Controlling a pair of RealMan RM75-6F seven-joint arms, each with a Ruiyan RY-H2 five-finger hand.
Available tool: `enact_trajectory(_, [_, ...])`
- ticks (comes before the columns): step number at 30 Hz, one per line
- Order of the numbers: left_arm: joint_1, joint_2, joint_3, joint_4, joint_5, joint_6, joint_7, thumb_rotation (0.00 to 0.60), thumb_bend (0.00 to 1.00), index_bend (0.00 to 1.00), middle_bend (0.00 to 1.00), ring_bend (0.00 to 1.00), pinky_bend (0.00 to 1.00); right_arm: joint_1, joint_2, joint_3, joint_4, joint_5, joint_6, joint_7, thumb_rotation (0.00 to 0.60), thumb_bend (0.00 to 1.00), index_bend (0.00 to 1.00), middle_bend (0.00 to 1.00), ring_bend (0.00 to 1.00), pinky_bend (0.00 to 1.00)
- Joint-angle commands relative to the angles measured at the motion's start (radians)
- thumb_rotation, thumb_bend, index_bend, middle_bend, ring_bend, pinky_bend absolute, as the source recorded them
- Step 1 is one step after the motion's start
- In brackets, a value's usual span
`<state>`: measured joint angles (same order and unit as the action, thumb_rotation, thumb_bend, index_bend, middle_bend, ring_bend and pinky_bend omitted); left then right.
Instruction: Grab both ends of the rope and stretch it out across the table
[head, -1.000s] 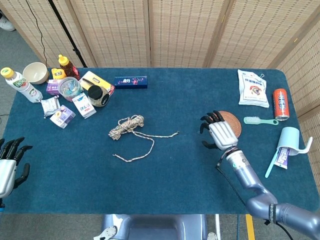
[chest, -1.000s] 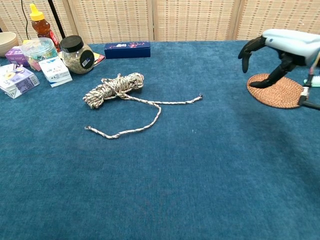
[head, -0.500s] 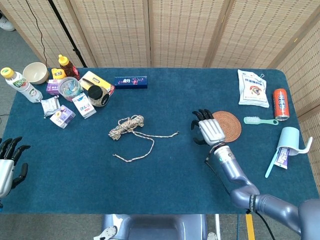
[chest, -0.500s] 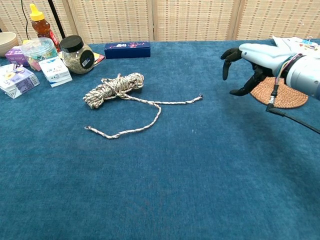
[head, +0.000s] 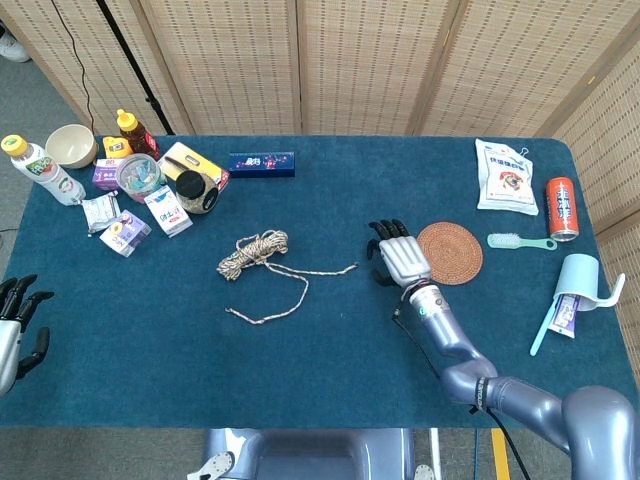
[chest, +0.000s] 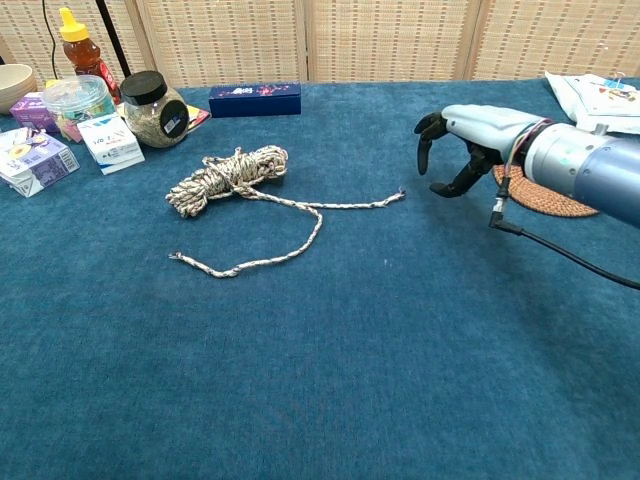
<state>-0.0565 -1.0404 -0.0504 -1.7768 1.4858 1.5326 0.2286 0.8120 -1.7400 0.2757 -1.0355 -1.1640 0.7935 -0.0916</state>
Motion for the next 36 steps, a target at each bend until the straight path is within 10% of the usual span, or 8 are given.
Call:
enact_trajectory(1, [0.001,0.002,0.000,0.001,0.000,0.002,-0.003,0.600,0.48,0.27,0.14,0.09,0.00,0.017,-0.019,0.001,0.023,0.007,-0.017,-0.002,0.600,0.40,0.45,0.10,0.00,0.00])
enact_trajectory(36, [0.013,0.005,0.002,0.041,-0.011,0.007,-0.055,0.600,0.48,0.27,0.14,0.09,0.00,0.099,-0.139,0.005,0.119,0.090,-0.065,-0.113,0.600,0.40,0.47,0.13,0.00,0.00])
